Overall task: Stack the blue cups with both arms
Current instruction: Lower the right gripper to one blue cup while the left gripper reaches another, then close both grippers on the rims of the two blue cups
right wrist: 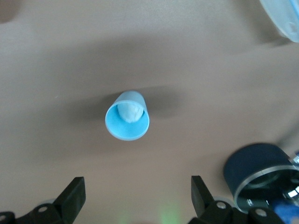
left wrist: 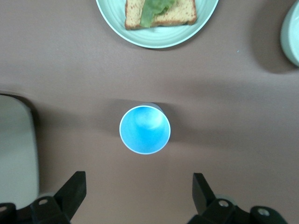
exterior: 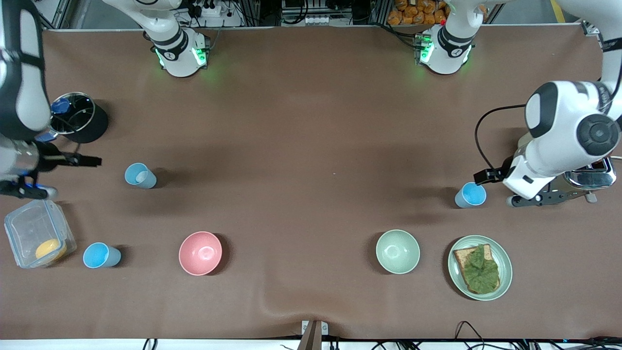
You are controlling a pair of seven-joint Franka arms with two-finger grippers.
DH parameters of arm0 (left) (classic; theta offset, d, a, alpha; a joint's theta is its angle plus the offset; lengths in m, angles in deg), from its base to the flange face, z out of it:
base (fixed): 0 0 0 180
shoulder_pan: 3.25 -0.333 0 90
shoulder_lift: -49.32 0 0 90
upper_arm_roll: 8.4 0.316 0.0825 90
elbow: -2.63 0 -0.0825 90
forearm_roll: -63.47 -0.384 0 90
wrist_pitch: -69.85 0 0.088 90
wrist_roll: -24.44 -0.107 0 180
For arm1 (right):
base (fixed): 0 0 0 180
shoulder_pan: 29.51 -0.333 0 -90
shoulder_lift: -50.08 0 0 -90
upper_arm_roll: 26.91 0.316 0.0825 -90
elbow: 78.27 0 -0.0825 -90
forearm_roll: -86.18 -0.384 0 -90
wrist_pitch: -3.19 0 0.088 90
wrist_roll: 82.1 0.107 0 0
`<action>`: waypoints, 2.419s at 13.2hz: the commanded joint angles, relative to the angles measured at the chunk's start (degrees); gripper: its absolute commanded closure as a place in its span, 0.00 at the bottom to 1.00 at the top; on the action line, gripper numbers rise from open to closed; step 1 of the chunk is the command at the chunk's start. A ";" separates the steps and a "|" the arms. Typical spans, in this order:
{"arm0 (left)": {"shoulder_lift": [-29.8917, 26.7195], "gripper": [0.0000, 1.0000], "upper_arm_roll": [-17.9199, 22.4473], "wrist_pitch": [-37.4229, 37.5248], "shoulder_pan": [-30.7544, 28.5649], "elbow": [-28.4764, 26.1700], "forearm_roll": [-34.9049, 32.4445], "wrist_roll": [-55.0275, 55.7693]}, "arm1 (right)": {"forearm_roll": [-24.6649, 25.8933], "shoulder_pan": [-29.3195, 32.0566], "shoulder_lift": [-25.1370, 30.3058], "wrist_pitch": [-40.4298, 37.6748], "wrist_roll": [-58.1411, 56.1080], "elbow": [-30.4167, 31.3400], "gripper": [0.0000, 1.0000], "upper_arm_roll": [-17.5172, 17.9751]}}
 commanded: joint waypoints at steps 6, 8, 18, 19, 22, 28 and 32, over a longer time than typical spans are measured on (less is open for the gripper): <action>8.89 0.00 0.37 -10.92 -1.59 -0.94 0.36 -1.45 | 1.54 1.30 -0.34 20.64 -2.86 16.33 0.00 0.63; 9.95 0.00 0.29 -11.63 -3.43 -0.94 0.36 -1.81 | 1.54 2.35 -2.53 22.23 -3.49 16.69 0.00 0.63; 12.24 0.00 0.29 -12.07 -3.26 -1.73 0.45 -1.46 | 1.46 2.44 -5.61 23.20 -5.16 17.13 0.27 0.72; 12.32 0.00 0.37 -12.16 -2.74 -1.73 0.36 -1.11 | 1.37 2.36 -5.79 23.29 -5.16 17.30 0.41 0.72; 12.41 0.54 0.29 -12.25 -2.56 -1.12 0.45 -1.02 | 1.11 2.36 -6.14 22.86 -5.16 17.39 0.77 0.81; 11.54 1.00 -0.24 -11.99 -1.68 0.99 0.45 -0.58 | 0.49 2.27 -6.41 21.98 -4.90 17.57 1.00 0.90; 9.25 1.00 -1.38 -8.40 -1.24 4.41 0.62 -0.23 | -2.23 2.10 -6.41 19.60 -4.63 16.08 1.00 0.98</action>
